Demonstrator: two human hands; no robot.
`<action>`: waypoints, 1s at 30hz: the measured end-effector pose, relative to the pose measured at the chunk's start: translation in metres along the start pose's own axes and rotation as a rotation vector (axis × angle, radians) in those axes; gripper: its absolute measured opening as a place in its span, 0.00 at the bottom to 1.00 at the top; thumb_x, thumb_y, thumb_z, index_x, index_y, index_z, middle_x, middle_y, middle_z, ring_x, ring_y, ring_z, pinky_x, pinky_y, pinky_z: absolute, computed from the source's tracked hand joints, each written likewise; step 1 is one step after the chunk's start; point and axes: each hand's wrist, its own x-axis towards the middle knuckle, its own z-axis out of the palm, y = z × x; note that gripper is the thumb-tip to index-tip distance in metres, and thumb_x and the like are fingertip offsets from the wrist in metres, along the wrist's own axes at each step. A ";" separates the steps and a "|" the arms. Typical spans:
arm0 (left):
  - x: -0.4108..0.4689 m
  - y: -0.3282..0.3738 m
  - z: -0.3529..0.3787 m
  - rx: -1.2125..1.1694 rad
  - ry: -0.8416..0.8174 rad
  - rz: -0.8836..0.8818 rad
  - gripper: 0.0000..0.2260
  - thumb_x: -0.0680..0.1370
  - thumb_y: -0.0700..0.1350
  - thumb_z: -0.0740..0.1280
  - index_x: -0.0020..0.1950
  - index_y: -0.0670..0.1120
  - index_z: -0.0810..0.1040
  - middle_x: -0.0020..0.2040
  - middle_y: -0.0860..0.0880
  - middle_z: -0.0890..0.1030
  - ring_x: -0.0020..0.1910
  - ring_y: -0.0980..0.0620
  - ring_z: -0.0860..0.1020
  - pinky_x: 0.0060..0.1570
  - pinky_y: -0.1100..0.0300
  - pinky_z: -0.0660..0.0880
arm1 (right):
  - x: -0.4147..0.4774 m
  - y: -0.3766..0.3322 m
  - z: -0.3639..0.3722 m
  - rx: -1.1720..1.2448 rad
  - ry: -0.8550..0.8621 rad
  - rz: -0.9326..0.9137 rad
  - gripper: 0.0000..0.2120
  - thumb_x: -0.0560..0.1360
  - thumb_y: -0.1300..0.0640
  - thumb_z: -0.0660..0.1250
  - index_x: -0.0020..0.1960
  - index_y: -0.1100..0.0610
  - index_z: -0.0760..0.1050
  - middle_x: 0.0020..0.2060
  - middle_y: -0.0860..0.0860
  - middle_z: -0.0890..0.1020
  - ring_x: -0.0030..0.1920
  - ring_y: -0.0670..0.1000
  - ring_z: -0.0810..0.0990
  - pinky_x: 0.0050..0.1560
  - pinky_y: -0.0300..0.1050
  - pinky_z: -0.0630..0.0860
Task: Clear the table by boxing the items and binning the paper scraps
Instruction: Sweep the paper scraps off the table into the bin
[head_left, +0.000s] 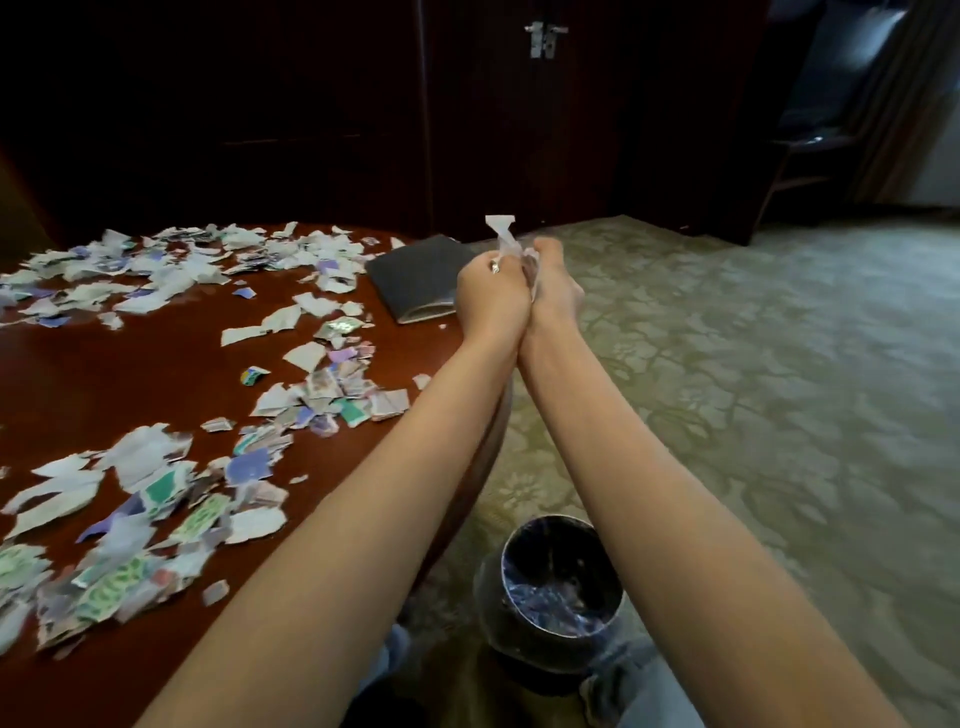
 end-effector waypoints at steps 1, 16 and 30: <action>-0.003 -0.002 0.012 -0.003 -0.025 -0.008 0.11 0.80 0.41 0.59 0.43 0.42 0.79 0.43 0.41 0.82 0.44 0.44 0.78 0.41 0.58 0.70 | 0.005 -0.004 -0.010 0.021 0.028 -0.001 0.15 0.74 0.58 0.64 0.29 0.58 0.71 0.26 0.50 0.74 0.28 0.48 0.73 0.31 0.38 0.69; -0.047 -0.122 0.112 0.085 -0.275 -0.299 0.17 0.79 0.39 0.59 0.29 0.46 0.69 0.30 0.50 0.72 0.37 0.49 0.71 0.31 0.57 0.64 | 0.072 0.058 -0.145 0.133 0.412 0.148 0.16 0.72 0.62 0.63 0.27 0.58 0.66 0.23 0.49 0.72 0.26 0.48 0.69 0.29 0.39 0.67; -0.066 -0.263 0.137 0.125 -0.317 -0.746 0.16 0.77 0.34 0.57 0.30 0.43 0.69 0.29 0.48 0.72 0.29 0.52 0.70 0.30 0.61 0.66 | 0.120 0.175 -0.227 -0.027 0.604 0.482 0.14 0.73 0.58 0.63 0.29 0.59 0.68 0.27 0.52 0.73 0.28 0.50 0.71 0.34 0.42 0.68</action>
